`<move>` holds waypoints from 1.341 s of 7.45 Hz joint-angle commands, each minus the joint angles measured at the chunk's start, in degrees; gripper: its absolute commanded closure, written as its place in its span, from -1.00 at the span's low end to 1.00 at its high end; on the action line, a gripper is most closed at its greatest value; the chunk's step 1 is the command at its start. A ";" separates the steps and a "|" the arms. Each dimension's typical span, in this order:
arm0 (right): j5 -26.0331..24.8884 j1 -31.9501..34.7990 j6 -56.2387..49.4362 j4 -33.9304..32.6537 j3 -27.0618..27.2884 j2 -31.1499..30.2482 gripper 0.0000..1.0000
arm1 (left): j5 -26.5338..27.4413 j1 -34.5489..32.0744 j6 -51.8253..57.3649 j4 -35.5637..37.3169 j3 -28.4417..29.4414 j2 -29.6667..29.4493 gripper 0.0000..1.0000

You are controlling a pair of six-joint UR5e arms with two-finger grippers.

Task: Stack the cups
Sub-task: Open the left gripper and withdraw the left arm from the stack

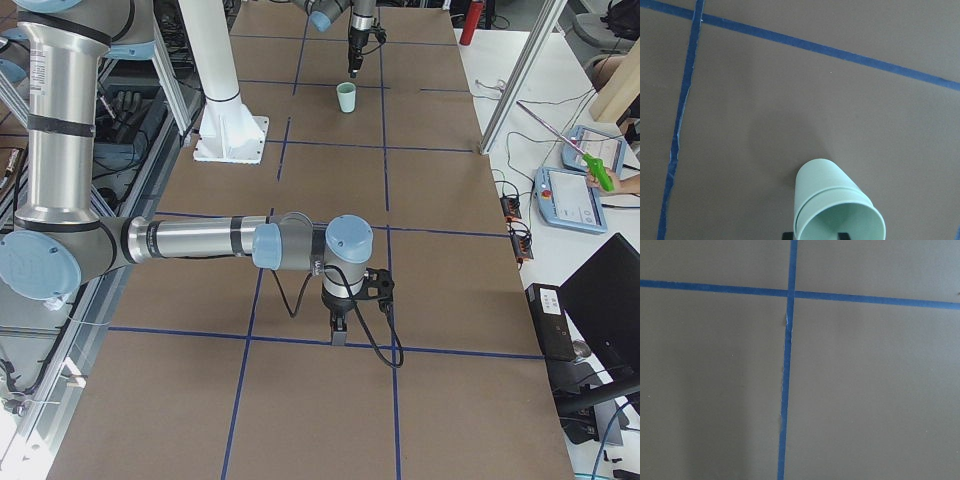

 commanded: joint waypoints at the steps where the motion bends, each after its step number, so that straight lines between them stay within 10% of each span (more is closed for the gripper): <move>1: 0.00 0.00 0.00 0.01 0.00 0.00 -1.00 | 0.15 -0.34 0.44 -0.04 -1.38 0.60 -1.00; 3: 0.00 0.00 0.00 0.01 0.00 0.00 -1.00 | 0.15 -3.39 0.71 0.14 -3.41 0.87 -1.00; 10: 0.00 0.00 0.00 0.01 0.00 0.00 -1.00 | -0.12 -32.11 55.66 1.28 2.70 18.34 -1.00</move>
